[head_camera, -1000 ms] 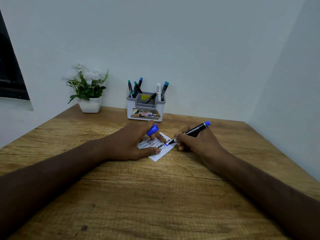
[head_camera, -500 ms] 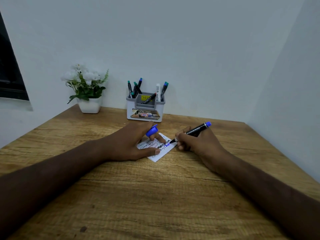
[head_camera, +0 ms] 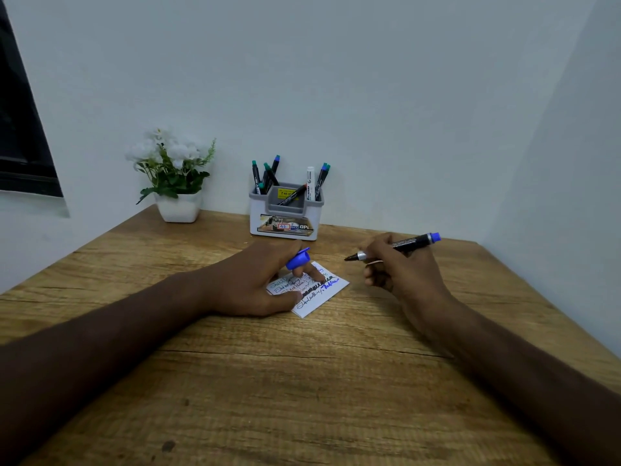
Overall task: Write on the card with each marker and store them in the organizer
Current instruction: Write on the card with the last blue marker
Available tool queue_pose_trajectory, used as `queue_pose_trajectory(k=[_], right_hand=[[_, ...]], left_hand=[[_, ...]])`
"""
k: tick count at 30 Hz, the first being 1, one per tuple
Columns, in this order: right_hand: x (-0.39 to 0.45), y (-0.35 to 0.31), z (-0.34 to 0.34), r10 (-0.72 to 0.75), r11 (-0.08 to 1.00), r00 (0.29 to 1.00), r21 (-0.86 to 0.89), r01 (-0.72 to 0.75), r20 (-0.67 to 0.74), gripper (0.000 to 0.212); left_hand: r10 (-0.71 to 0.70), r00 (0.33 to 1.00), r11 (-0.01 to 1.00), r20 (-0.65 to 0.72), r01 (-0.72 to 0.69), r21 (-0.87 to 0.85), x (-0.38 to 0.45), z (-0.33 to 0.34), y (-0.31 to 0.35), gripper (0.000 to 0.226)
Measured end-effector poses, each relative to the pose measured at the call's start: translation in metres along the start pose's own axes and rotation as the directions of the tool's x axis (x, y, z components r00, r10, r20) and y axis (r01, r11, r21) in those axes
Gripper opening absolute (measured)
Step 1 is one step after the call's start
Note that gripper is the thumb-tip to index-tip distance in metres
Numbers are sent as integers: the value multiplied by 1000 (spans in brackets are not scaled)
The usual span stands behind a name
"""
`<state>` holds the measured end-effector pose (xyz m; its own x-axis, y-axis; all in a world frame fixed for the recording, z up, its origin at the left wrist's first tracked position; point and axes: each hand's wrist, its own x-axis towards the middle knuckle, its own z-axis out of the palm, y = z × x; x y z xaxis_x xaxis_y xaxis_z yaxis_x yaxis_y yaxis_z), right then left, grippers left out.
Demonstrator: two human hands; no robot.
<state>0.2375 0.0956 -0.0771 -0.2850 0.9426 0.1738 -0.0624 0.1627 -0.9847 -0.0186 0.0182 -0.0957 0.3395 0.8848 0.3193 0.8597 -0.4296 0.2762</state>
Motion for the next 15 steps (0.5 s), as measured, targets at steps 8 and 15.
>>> queue_pose_trajectory(k=[8, 15], right_hand=[[-24, -12, 11, 57, 996, 948, -89, -30, 314, 15], [-34, -4, 21, 17, 875, 942, -460, 148, 337, 12]], left_hand=[[23, 999, 1000, -32, -22, 12, 2, 3, 1, 31], [-5, 1000, 1000, -26, 5, 23, 2, 4, 2, 44]])
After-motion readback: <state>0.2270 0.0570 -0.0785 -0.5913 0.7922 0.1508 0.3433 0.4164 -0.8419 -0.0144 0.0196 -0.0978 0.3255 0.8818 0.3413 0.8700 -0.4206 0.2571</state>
